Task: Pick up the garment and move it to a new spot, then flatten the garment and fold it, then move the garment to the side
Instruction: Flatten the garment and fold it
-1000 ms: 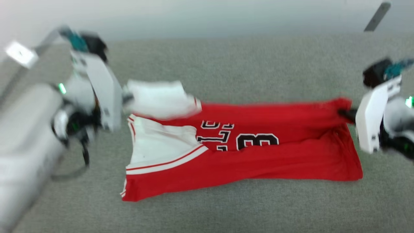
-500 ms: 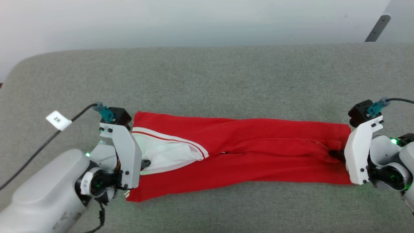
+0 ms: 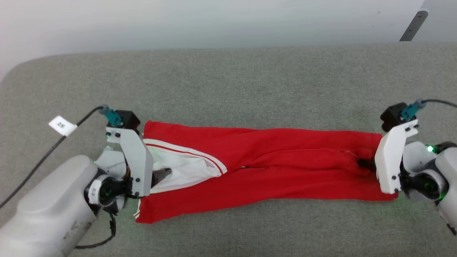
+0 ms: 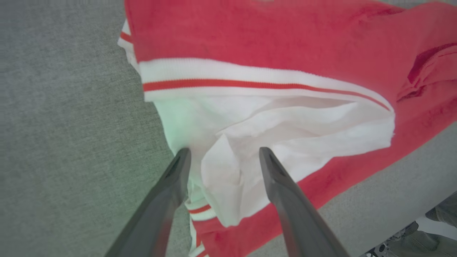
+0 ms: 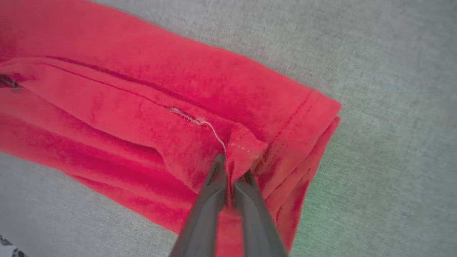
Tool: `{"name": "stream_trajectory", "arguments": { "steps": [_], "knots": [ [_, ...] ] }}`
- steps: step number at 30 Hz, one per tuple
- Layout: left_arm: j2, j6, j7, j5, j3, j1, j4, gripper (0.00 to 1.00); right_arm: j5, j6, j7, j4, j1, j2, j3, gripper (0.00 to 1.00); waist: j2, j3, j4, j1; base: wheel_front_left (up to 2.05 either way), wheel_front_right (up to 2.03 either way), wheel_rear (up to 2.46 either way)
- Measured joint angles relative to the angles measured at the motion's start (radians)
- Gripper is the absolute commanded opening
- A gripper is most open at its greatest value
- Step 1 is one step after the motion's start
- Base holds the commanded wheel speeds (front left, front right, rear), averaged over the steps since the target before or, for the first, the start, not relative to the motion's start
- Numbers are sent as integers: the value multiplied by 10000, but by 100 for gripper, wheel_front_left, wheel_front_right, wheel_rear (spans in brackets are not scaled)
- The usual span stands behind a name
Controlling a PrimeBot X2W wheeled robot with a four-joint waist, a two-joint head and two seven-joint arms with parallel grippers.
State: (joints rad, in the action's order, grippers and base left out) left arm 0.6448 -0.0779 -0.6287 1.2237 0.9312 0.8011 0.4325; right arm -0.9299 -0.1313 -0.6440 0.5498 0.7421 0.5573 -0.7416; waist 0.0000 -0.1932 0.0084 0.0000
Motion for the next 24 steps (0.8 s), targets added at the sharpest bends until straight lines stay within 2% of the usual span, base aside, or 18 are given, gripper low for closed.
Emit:
{"name": "stream_trajectory", "arguments": {
  "steps": [8,12,18,22,24],
  "knots": [
    [249,13,441,-138,-148,75,-232,100,50,0,-232,-98,116,-65,428,100,0,158,10,0,0,0,0],
    [522,-123,1127,-301,-334,-203,-677,100,111,0,-54,-384,41,-48,744,100,0,338,16,0,0,0,0],
    [786,-242,3070,-570,-811,-987,-1438,100,167,0,351,-487,-546,4,1476,100,0,634,89,0,0,0,0],
    [934,-249,4861,-965,-1204,-1576,-1795,100,272,0,533,-454,-949,94,2027,100,0,799,208,0,0,0,0],
    [989,-387,5846,-1089,-1494,-1932,-1906,100,339,0,529,-428,-1149,109,2272,100,0,872,274,0,0,0,0]
  ]
}}
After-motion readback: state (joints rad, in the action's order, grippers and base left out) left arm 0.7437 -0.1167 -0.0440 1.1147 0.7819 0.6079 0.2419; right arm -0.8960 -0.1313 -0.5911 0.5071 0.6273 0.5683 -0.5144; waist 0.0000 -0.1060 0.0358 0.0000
